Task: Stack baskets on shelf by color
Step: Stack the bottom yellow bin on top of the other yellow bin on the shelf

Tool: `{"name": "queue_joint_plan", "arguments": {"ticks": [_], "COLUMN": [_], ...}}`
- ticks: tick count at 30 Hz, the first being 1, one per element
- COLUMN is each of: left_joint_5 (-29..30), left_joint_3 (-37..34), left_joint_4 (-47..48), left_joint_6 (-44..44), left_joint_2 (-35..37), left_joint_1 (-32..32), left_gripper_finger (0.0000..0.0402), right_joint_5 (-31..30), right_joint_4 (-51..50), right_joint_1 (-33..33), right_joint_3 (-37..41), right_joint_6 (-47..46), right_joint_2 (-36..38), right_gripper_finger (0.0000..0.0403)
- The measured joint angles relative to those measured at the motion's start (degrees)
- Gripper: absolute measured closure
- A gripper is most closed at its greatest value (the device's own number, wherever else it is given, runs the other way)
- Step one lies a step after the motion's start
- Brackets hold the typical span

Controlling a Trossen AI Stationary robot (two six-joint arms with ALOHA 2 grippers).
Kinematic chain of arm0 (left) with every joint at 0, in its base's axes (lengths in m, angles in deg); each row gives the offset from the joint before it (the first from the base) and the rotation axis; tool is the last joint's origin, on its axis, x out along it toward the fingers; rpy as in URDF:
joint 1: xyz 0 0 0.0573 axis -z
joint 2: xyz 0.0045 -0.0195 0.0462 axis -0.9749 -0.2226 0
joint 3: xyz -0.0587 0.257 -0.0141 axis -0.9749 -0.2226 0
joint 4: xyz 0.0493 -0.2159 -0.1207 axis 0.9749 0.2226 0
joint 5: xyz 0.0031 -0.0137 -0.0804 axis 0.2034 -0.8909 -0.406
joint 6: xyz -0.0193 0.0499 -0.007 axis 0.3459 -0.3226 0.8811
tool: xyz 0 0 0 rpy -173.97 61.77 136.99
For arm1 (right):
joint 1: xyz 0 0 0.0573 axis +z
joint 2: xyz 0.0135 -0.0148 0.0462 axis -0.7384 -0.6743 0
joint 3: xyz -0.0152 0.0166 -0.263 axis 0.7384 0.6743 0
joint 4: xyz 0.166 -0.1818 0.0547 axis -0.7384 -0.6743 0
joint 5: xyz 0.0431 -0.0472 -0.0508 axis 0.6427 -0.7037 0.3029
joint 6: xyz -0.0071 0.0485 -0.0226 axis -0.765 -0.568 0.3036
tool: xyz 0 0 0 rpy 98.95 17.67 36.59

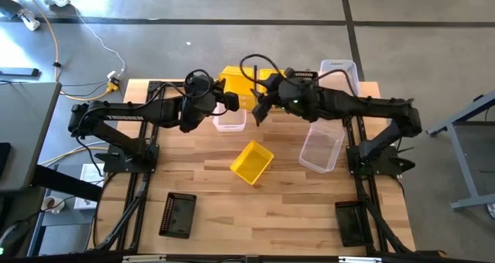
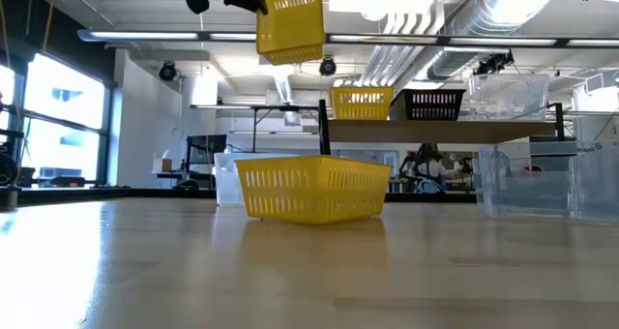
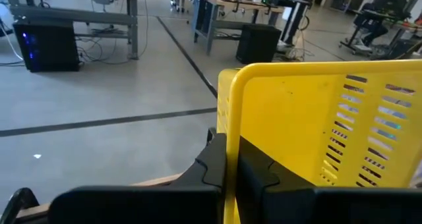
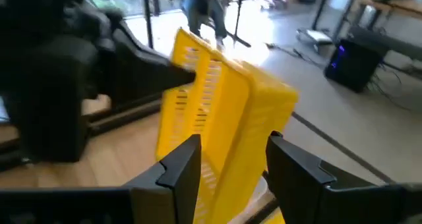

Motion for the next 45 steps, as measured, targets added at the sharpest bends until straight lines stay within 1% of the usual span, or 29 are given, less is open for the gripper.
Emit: {"name": "queue_joint_plan", "arguments": {"ticks": [6,9,12,16,17,18,21,24,30,35,42,45], "left_joint_5": [0.05,0.12,-0.02,-0.13,-0.44,-0.65,-1.99,-3.81,-6.15,-10.95,-14.85,-14.82], "left_joint_3": [0.00,0.02,0.02,0.02,0.02,0.02,0.02,0.02,0.02,0.02,0.02,0.02], "left_joint_4": [-0.13,-0.05,0.36,0.30,0.26,0.19,0.22,0.45,0.34,0.37,-0.07,-0.46], "left_joint_6": [0.54,0.46,0.28,0.09,0.09,0.10,0.00,-0.32,-1.51,-1.58,-6.91,-7.39], "left_joint_2": [0.00,0.00,0.00,0.02,0.02,0.02,0.02,0.02,0.02,0.02,0.02,0.02], "left_joint_1": [0.01,0.01,0.01,-0.12,-0.19,-0.28,-0.77,-1.33,-2.26,-2.28,-2.27,-2.26], "left_gripper_finger": [0.0399,0.0399,0.0399,0.0399,0.0398,0.0398,0.0387,0.0369,0.0320,0.0275,0.0219,0.0199], "right_joint_5": [-2.97,-4.91,-4.97,-4.71,-4.69,-4.79,-5.33,-5.42,-5.40,-6.12,-1.79,0.10], "right_joint_4": [-3.51,-4.62,-4.28,-3.91,-3.95,-3.99,-4.20,-4.23,-4.19,-4.19,-4.33,-4.76], "right_joint_1": [0.09,0.07,-0.06,-0.65,-0.76,-0.83,-0.97,-1.40,-2.61,-4.57,-8.87,-10.89], "right_joint_3": [-1.02,-1.02,-1.02,-1.02,-1.02,-1.02,-1.02,-1.02,-1.02,-1.02,-1.02,-1.04], "right_joint_6": [-2.74,-2.83,-4.07,-4.30,-4.45,-4.47,-4.89,-4.41,-3.60,-0.87,2.10,3.03], "right_joint_2": [-4.17,-5.22,-5.40,-5.42,-5.42,-5.42,-5.42,-5.40,-5.38,-5.38,-4.28,-3.23], "right_gripper_finger": [0.0247,0.0258,0.0293,0.0371,0.0386,0.0393,0.0386,0.0395,0.0398,0.0400,0.0402,0.0402]}}
